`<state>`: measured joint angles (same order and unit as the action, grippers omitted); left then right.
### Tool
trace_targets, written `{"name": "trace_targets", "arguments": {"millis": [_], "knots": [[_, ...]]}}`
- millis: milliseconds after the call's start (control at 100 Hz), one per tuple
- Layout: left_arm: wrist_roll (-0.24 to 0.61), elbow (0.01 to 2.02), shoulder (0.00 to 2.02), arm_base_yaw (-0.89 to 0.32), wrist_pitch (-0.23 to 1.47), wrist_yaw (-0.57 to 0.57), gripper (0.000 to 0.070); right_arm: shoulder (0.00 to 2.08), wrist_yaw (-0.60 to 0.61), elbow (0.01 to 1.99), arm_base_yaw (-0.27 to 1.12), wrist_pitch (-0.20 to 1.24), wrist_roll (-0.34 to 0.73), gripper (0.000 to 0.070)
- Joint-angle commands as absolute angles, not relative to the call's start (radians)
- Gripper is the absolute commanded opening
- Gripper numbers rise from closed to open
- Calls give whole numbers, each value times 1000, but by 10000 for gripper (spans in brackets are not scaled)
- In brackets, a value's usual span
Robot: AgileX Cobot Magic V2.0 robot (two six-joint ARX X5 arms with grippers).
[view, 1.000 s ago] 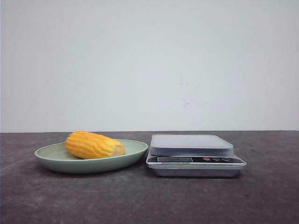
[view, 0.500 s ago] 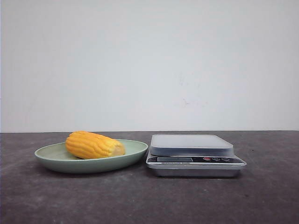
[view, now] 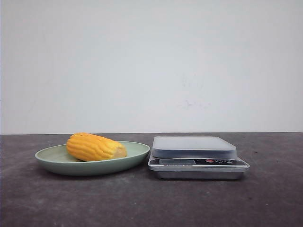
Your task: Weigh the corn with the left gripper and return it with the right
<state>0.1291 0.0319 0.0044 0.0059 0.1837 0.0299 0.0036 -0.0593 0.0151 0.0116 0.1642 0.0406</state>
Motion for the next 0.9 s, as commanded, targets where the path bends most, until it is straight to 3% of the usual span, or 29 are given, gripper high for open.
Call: {"name": "trace_targets", "arguments": {"millis": [0, 890], "knots": [[117, 14, 3, 6, 187, 30, 12, 4, -59, 13, 10, 157, 34, 10], [127, 14, 3, 4, 188, 29, 12, 4, -59, 13, 10, 149, 33, 10]]}}
